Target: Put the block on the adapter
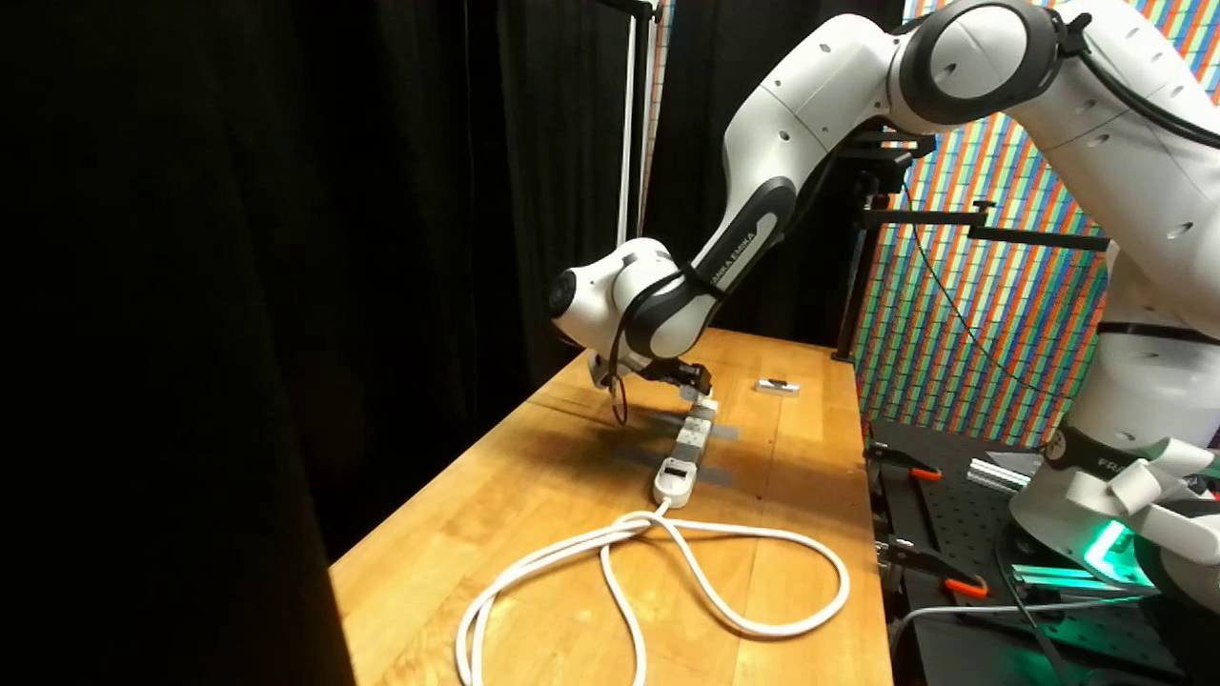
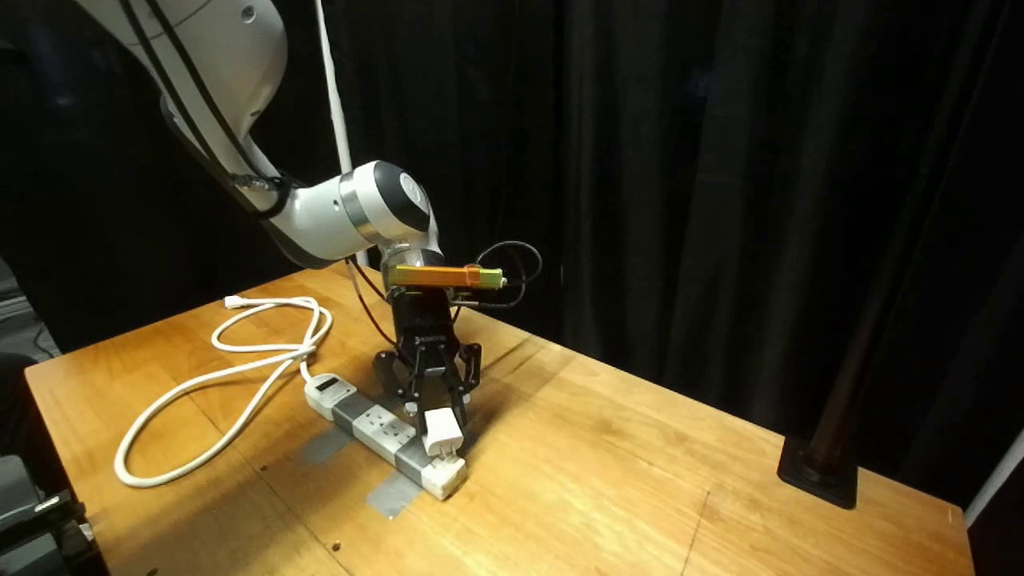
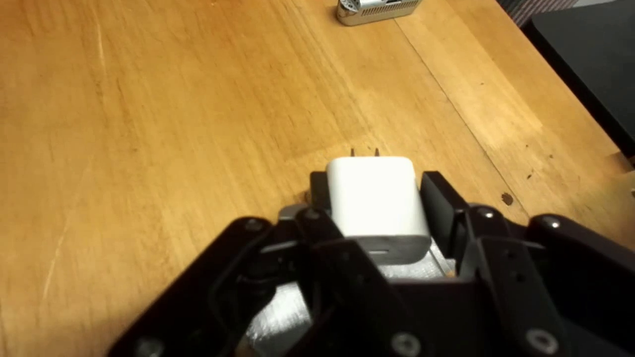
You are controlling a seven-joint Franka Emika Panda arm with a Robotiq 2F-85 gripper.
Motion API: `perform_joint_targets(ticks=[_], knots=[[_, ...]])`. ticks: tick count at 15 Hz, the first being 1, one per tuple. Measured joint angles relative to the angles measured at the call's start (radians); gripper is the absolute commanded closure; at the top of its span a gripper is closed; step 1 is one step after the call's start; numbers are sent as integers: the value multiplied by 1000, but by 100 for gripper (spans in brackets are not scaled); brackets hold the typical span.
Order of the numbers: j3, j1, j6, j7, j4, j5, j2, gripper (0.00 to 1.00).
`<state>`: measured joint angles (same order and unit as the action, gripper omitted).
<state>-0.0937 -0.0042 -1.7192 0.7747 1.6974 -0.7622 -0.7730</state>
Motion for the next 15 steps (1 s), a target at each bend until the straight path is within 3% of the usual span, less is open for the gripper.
perform_joint_targets(ticks=[3,7,15], knots=[[-7,-45,-15,90,1,98,71,77],[-10,-119,-52,303,10,249,159,77],[-12,-214,-324,634,163,566,233,77]])
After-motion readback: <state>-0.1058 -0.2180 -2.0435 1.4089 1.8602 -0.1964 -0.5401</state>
